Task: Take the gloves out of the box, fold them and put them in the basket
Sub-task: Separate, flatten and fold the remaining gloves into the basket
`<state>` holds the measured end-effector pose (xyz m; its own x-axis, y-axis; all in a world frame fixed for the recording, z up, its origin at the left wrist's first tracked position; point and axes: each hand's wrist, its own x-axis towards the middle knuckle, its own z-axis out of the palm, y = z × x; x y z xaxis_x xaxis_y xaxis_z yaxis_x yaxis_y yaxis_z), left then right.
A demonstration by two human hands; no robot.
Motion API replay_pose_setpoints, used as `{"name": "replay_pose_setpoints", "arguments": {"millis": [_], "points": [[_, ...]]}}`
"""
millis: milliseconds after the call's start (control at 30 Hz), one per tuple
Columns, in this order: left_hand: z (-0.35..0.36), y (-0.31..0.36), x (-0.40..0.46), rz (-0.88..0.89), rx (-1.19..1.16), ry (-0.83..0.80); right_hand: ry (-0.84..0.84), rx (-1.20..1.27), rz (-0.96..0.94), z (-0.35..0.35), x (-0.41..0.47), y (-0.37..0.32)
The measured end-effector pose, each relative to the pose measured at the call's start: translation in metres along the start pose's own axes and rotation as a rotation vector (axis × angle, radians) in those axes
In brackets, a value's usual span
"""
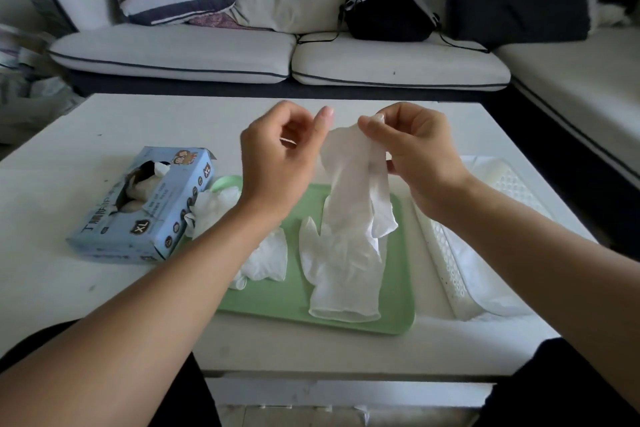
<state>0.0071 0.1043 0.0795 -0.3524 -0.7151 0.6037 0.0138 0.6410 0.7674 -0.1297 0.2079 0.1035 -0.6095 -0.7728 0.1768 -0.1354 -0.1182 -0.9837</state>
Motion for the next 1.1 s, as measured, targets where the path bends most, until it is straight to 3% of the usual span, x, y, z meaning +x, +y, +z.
{"name": "replay_pose_setpoints", "arguments": {"millis": [67,133,233,333,400,467,533,567,667,800,967,1100], "points": [[0.003,0.012,-0.005,-0.220,-0.206,-0.289,-0.043,0.017,-0.010,0.003,-0.003,-0.001],[0.004,0.016,-0.011,-0.442,-0.380,-0.497,-0.256,0.036,0.019,0.007,-0.009,-0.007],[0.003,0.013,-0.009,-0.627,-0.558,-0.424,-0.472,0.021,0.039,0.003,-0.011,-0.018],[-0.002,0.009,0.000,-0.722,-0.647,-0.326,-0.247,-0.147,-0.119,-0.012,-0.001,-0.022],[-0.005,0.008,0.002,-0.761,-0.679,-0.347,-0.128,-0.342,-0.116,-0.023,0.007,-0.016],[-0.007,0.008,0.003,-0.802,-0.692,-0.424,-0.295,-0.306,0.086,-0.030,0.009,-0.008],[-0.010,0.006,0.005,-0.824,-0.665,-0.506,-0.496,-0.074,0.323,-0.030,0.004,0.001],[-0.011,0.003,0.005,-0.818,-0.642,-0.538,-0.514,-0.003,0.366,-0.029,0.002,0.004],[-0.016,0.002,0.007,-0.789,-0.529,-0.563,-0.463,0.067,0.379,-0.029,0.003,0.007],[-0.024,0.000,0.010,-0.718,-0.392,-0.605,-0.580,0.129,0.466,-0.034,-0.001,0.003],[-0.025,-0.011,0.010,-0.715,-0.192,-0.733,-0.526,0.076,0.506,-0.038,0.001,0.014],[-0.005,-0.027,0.001,-0.626,0.004,-0.657,-0.402,-0.128,0.480,-0.034,0.004,0.033]]}}
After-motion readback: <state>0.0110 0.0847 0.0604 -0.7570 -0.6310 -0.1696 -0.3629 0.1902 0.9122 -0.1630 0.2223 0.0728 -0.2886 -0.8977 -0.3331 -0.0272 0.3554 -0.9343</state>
